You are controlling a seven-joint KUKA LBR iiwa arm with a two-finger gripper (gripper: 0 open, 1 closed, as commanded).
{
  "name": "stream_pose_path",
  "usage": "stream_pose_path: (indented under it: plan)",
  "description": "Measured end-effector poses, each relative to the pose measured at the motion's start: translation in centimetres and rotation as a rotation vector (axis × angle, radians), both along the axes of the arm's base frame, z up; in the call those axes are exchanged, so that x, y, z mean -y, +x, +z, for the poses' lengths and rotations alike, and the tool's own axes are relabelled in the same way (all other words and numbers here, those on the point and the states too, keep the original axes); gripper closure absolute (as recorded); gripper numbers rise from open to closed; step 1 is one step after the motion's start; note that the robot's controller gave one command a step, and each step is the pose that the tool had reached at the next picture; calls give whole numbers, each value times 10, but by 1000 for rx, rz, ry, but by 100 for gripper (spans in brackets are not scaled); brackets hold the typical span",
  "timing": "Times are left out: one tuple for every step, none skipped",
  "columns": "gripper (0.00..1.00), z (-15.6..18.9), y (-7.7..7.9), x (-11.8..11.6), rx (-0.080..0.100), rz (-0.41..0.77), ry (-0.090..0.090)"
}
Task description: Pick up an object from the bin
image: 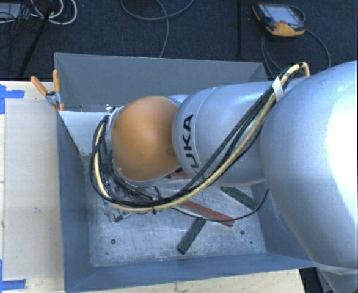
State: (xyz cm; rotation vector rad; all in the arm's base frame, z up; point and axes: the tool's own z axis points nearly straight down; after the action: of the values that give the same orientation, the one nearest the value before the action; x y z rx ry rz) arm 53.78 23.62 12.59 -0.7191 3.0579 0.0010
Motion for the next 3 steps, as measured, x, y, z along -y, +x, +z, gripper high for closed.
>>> stream_pose_path:
  plan:
    - [0,-1,-26,13,-2,208,-1]
    - [0,-1,-26,14,-3,206,-1]
    - [0,22,6,51,-4,189,3]
